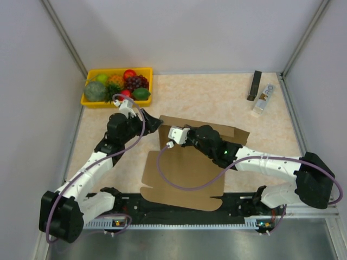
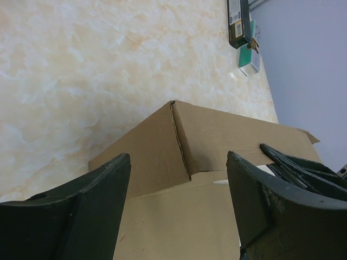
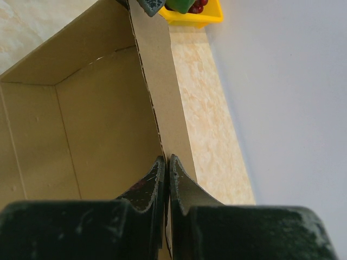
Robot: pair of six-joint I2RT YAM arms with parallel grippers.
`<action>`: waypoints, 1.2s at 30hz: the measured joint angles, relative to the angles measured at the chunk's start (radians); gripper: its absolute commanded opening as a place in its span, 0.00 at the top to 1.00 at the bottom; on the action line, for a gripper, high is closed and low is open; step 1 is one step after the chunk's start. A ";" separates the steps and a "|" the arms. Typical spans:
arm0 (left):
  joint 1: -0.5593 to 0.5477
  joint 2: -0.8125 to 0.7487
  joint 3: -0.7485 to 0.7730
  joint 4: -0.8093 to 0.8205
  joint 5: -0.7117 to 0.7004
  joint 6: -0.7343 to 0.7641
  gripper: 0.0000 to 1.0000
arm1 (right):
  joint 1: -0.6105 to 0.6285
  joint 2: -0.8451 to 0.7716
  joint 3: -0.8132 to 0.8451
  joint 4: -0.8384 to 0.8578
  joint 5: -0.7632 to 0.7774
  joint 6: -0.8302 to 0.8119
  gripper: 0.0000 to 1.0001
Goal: Fold the paper box
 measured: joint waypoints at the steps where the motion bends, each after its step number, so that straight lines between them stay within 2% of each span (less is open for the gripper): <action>1: 0.000 0.000 -0.006 0.009 0.001 0.000 0.27 | 0.000 0.000 0.000 0.000 0.000 0.000 1.00; 9: 0.000 0.000 -0.052 0.061 0.001 -0.001 0.38 | 0.000 0.000 0.000 -0.001 -0.001 0.000 1.00; 14: 0.000 0.000 -0.072 0.109 0.008 0.001 0.53 | 0.000 0.000 0.000 -0.002 -0.004 0.000 1.00; 24: -0.004 -0.050 -0.186 0.245 0.016 -0.019 0.64 | 0.010 0.005 0.000 -0.008 -0.016 0.001 1.00; 26: -0.004 -0.050 -0.190 0.255 0.018 -0.023 0.64 | 0.011 0.007 0.000 -0.007 -0.013 0.001 0.98; 30: -0.004 -0.056 -0.186 0.241 0.016 -0.007 0.47 | 0.013 0.007 0.000 -0.007 -0.009 0.006 0.88; 31: -0.004 -0.060 -0.179 0.221 0.010 0.003 0.40 | 0.013 0.007 0.000 -0.007 -0.008 0.010 0.84; 32: -0.003 -0.065 -0.169 0.193 0.002 0.015 0.36 | 0.014 0.007 0.000 -0.008 -0.006 0.012 0.82; 36: 0.002 -0.086 -0.120 0.063 -0.025 0.074 0.30 | 0.014 0.012 0.000 -0.007 0.003 0.039 0.72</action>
